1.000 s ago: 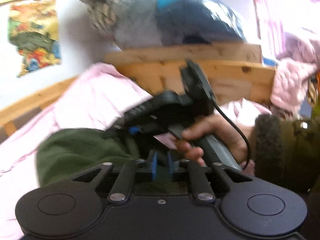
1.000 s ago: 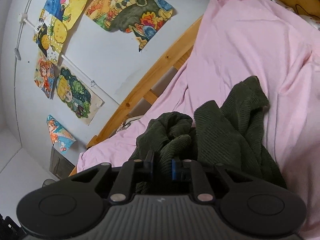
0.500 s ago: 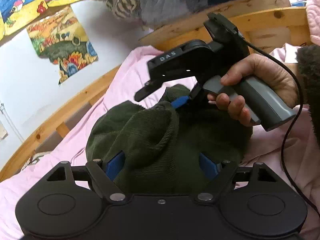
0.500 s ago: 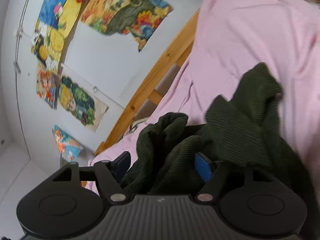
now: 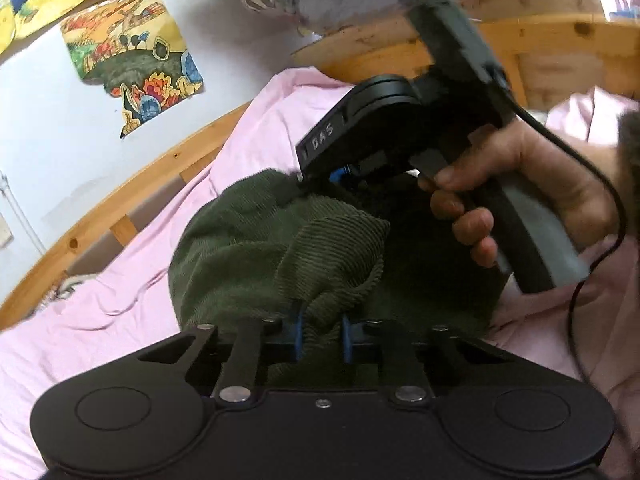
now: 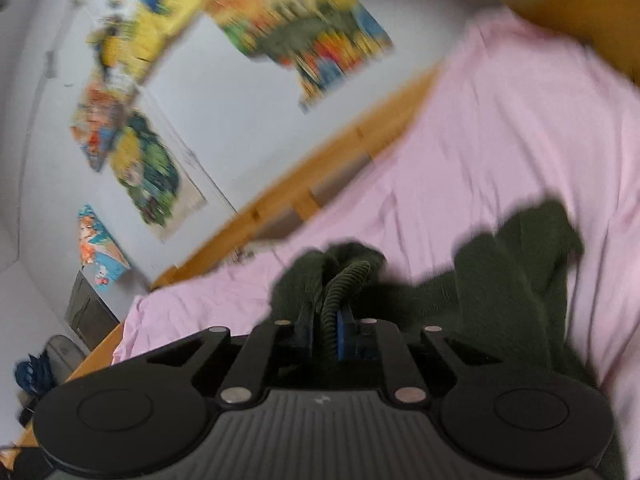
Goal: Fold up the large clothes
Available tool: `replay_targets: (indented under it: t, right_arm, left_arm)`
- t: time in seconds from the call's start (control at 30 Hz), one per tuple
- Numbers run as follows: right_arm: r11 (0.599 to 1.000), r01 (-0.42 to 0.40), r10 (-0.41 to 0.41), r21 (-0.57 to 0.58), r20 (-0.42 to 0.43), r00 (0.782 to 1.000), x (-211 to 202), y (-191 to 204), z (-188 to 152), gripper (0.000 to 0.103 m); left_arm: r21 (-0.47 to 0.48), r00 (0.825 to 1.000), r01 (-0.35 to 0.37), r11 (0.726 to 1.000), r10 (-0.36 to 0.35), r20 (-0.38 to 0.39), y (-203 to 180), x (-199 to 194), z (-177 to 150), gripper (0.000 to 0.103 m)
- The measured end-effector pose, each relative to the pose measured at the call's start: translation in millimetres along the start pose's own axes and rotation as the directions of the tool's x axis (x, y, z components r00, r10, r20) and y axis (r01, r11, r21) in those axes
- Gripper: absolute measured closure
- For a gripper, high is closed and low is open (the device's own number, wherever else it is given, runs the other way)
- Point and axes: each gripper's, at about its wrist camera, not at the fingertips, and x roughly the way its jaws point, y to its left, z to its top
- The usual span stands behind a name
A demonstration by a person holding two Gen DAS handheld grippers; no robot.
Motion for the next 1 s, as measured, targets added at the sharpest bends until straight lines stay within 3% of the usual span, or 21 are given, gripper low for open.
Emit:
replay_targets:
  t: [0.1,0.23,0.4,0.53,0.63,0.73,0.83,1.0]
  right_arm:
    - [0.997,0.04,-0.035,-0.063,0.078,0.996,-32,13,10,0.093]
    - [0.989,0.141,-0.138,-0.031,0.099,0.986,-65,-2,13,0.093]
    - [0.964,0.252,-0.254,0.081,0.012,0.967,-74,-28,6,0.093]
    - [0.936,0.353,-0.351,0.018,-0.074,0.934,-58,-36,-2,0.093]
    - [0.928,0.373,-0.373,-0.016,-0.094,0.923,-50,-39,-9,0.092]
    - [0.924,0.381,-0.383,-0.041,-0.094,0.919,-48,-35,-10,0.091]
    - [0.924,0.379,-0.381,-0.041,-0.091,0.92,-50,-37,-12,0.089]
    - [0.925,0.378,-0.38,-0.032,-0.067,0.923,-50,-40,-14,0.08]
  left_arm:
    - [-0.073,0.995,0.082,0.994,-0.078,0.054,1,-6,9,0.088]
    - [-0.038,0.981,0.174,0.984,-0.17,0.095,-20,-4,23,0.088]
    - [-0.071,0.96,0.281,0.957,-0.278,0.045,-32,16,24,0.088]
    - [-0.107,0.942,0.336,0.936,-0.336,0.016,-31,38,15,0.087]
    - [-0.151,0.932,0.361,0.92,-0.362,0.024,-25,41,12,0.084]
    - [-0.184,0.922,0.387,0.904,-0.384,0.052,-10,39,19,0.076]
    - [-0.219,0.917,0.4,0.89,-0.385,0.106,3,23,17,0.058]
    - [-0.329,0.941,0.33,0.884,-0.279,0.193,37,-2,13,0.02]
